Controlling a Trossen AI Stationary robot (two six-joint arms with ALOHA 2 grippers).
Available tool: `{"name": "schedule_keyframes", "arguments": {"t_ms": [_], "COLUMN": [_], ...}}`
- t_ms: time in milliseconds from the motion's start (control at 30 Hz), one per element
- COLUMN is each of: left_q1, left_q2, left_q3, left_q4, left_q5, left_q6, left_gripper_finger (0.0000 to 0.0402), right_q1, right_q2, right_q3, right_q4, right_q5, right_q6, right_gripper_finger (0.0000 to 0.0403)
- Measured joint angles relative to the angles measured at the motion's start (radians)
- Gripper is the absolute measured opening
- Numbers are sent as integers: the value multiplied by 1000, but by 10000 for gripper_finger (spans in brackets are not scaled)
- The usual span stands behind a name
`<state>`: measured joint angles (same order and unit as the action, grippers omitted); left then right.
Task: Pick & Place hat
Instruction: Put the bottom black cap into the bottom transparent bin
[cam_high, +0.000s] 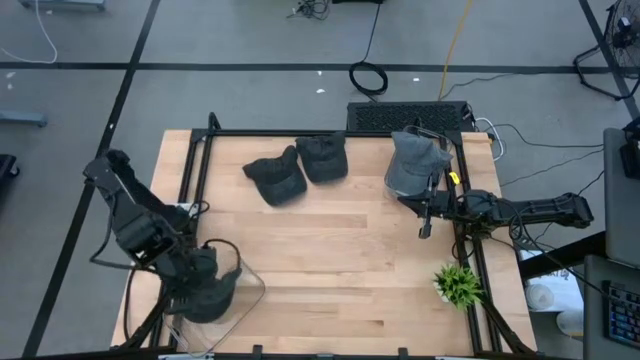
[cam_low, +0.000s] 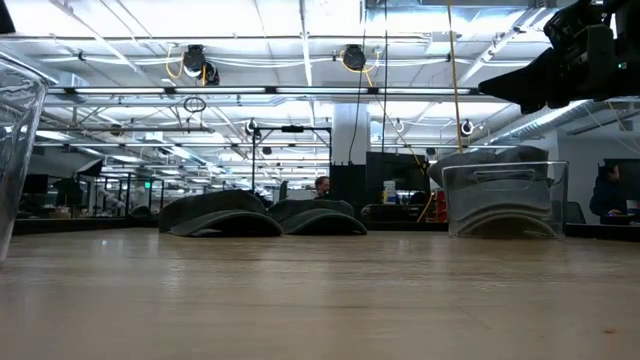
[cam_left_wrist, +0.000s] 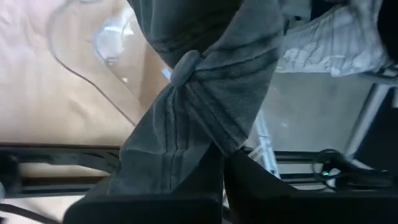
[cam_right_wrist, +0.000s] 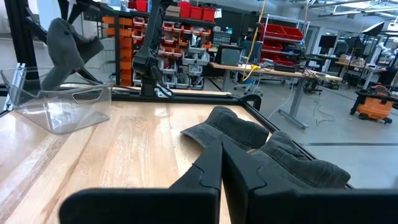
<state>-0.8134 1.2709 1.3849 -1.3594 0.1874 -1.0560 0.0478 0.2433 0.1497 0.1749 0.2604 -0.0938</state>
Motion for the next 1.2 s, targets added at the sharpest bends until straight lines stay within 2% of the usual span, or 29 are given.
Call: {"name": "schedule_keyframes", "arguments": {"t_ms": [100,233,400,700,867,1067,1200], "left_q1": [-25,-30,-30,-2,7,6,1], "left_q2": [5,37,78,131,161,193,195], "left_q3": [0,0,0,-1,-1,-1,-1], "left_q4": [27,54,43,53,76,53,95], "left_q5": [-1,36,73,-3,-35,81,34], "left_q6": [-64,-65,34,284,324,258,300], "left_gripper_finger": [2,2,2,4,8,4,12], "right_q1": [0,0,0,0,0,0,0], "right_q2": [0,0,0,0,0,0,0], "right_q3": [0,0,0,0,0,0,0], "right_q4": [0,0,0,0,0,0,0], "right_q5": [0,0,0,0,0,0,0], "right_q6": [0,0,0,0,0,0,0], "right_gripper_finger": [0,0,0,0,0,0,0]}}
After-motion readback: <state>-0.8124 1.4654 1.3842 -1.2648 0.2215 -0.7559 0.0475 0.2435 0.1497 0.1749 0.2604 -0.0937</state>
